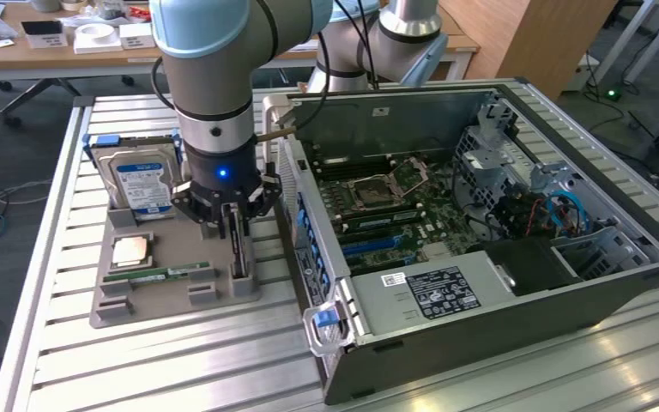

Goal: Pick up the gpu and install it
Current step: 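Pick up the gpu and move the gpu toward the slot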

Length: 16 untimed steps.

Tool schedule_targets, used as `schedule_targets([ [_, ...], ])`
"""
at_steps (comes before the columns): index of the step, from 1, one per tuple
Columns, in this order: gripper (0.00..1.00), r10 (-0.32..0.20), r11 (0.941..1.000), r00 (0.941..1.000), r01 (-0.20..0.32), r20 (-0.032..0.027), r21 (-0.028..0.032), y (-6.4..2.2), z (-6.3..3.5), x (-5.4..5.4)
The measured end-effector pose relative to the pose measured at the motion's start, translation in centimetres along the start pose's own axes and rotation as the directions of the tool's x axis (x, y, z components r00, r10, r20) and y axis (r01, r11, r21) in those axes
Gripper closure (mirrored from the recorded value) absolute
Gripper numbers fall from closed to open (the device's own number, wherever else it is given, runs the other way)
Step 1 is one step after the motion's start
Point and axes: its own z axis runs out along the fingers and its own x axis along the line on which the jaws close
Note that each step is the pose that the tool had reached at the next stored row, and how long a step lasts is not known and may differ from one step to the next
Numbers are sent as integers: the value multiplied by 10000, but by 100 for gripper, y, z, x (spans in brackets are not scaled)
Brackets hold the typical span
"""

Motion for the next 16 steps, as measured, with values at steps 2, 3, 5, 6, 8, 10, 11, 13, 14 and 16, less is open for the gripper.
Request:
schedule_targets([
  [2,61,1,10000,10000,-1,2,-1,0,1,-3],
  [3,61,1,10000,10000,-1,2,-1,-1,1,-5],
  [5,61,0,10000,10000,0,0,0,-4,0,-9],
  [6,61,0,10000,10000,0,0,1,-7,0,-10],
  [8,61,0,10000,10000,0,0,0,-13,0,-12],
  [10,61,-1,10000,10000,1,0,0,-21,0,-13],
  [11,61,-1,10000,10000,1,0,0,-24,-1,-14],
  [13,61,1,10000,10000,-1,-1,1,-30,-2,-15],
  [14,61,2,10000,10000,-2,0,0,-31,-1,-15],
  [16,61,1,10000,10000,-1,1,0,-31,-1,-16],
])
